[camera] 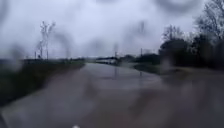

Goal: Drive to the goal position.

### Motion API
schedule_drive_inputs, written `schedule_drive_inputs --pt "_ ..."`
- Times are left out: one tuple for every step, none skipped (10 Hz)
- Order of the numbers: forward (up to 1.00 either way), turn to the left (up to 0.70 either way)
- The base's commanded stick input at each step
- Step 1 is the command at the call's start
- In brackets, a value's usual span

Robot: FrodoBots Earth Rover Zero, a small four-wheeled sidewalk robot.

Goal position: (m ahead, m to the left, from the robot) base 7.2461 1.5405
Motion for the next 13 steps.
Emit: schedule_drive_inputs --pt "0.7 0.0" --pt "0.7 0.0" --pt "0.7 0.0" --pt "0.7 0.0" --pt "0.7 0.0" --pt "0.7 0.0" --pt "0.7 0.0" --pt "0.7 0.0" --pt "0.7 0.0" --pt "0.7 0.0" --pt "0.7 0.0" --pt "0.7 0.0" --pt "0.7 0.0"
